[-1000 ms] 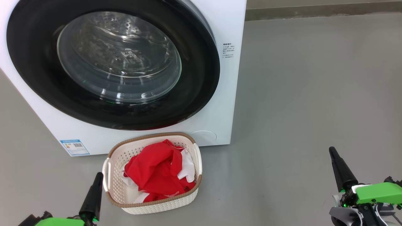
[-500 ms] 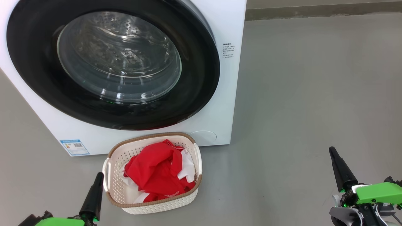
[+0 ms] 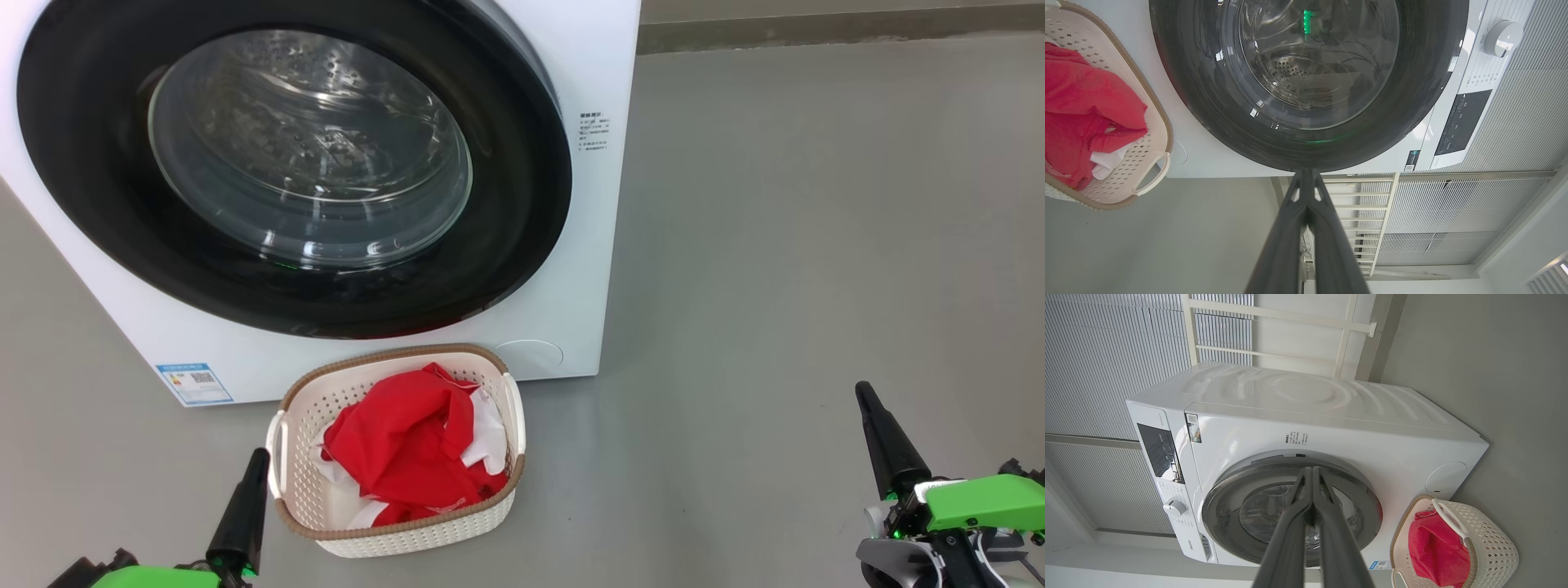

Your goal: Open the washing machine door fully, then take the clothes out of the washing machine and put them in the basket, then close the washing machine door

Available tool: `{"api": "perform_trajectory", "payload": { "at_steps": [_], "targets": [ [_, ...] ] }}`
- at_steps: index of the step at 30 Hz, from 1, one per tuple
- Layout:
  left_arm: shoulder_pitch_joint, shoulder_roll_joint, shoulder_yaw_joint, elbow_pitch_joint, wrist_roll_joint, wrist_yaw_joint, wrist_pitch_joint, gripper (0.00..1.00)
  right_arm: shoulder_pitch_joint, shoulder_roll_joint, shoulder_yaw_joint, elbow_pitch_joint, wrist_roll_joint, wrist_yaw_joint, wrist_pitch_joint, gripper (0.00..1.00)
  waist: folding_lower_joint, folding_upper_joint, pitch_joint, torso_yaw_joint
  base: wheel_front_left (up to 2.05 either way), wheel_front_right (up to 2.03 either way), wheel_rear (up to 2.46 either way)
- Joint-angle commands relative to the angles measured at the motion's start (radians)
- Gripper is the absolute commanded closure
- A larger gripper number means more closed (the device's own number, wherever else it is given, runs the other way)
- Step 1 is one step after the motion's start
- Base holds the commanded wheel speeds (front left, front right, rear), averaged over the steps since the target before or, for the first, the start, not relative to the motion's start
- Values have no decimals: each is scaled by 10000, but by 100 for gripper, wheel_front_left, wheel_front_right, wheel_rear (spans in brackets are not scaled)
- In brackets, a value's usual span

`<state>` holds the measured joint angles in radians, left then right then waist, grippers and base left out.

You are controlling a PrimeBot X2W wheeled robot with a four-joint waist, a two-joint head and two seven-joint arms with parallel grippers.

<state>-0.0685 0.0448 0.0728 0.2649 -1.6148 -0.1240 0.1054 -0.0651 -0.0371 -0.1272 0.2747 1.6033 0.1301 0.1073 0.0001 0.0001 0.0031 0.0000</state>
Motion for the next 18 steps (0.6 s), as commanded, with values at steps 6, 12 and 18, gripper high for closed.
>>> {"api": "perform_trajectory", "payload": {
  "at_steps": [6,12,18],
  "targets": [
    [-392,88,372,-198,31,-67,48,100,-427,-142,139,-300,57,6,55,100,0,-1,0,0,0,0,0],
    [-392,86,376,-198,34,-67,51,100,-427,-142,138,-300,55,6,56,100,-1,-1,0,0,0,0,0],
    [-393,83,380,-198,38,-67,54,100,-427,-141,136,-300,54,6,57,100,-1,-1,0,0,0,0,0]
  ]
}}
